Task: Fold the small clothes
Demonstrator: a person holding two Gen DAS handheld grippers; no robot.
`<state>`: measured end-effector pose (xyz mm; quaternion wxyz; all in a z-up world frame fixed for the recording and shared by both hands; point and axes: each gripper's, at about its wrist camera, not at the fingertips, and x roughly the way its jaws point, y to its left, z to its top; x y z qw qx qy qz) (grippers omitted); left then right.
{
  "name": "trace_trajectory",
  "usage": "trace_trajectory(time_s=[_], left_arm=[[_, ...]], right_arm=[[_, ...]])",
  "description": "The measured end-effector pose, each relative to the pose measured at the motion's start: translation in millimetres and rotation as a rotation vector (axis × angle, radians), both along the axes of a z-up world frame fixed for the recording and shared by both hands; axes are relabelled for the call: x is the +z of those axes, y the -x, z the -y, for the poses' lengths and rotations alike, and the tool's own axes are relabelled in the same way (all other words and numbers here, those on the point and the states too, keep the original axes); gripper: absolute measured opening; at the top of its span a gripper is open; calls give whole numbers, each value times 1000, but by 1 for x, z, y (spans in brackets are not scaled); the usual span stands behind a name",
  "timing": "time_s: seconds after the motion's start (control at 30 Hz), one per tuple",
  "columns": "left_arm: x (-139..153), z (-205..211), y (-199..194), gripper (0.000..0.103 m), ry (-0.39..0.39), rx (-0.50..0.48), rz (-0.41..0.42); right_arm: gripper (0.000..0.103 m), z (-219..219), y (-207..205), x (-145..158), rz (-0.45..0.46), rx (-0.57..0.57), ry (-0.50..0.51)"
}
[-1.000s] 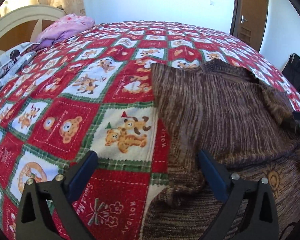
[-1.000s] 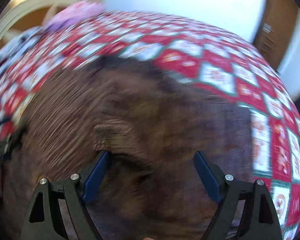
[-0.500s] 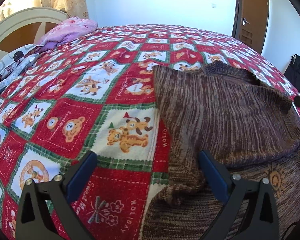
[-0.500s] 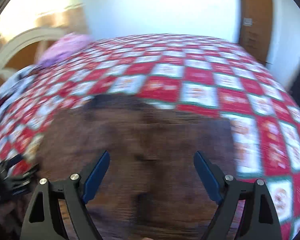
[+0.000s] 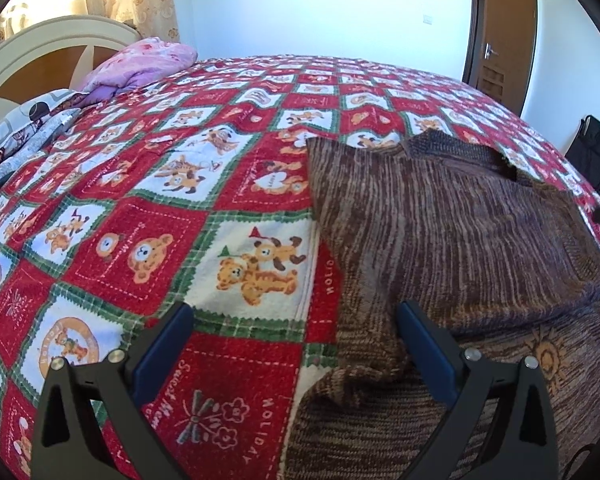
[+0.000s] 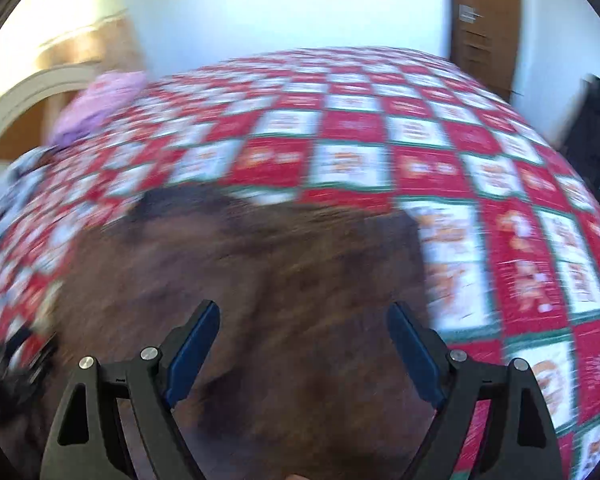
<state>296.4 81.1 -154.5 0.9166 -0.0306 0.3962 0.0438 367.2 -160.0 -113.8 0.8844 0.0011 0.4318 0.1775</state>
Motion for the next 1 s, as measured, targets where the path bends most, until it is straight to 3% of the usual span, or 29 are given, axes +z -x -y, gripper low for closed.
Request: trace_trajectory(time_s=[0.13, 0.27, 0.33, 0.53, 0.73, 0.87, 1.0], left_arm=[[-1, 1, 1, 103, -9, 5, -10], [-2, -2, 3, 103, 9, 10, -12], [-3, -5, 5, 103, 30, 16, -13], [-4, -5, 8, 103, 26, 34, -2], [-6, -8, 13, 103, 25, 53, -4], [-6, -8, 14, 103, 16, 59, 0], [-6, -7, 15, 103, 11, 62, 1]], right_arm=[[83, -28, 24, -15, -52, 139, -68], [59, -37, 30, -42, -69, 153, 32], [56, -35, 37, -40, -47, 152, 37], [56, -40, 51, -11, 74, 182, -6], [56, -77, 52, -41, -42, 266, 19], [56, -85, 65, -44, 9, 276, 67], [56, -70, 62, -31, 26, 243, 15]])
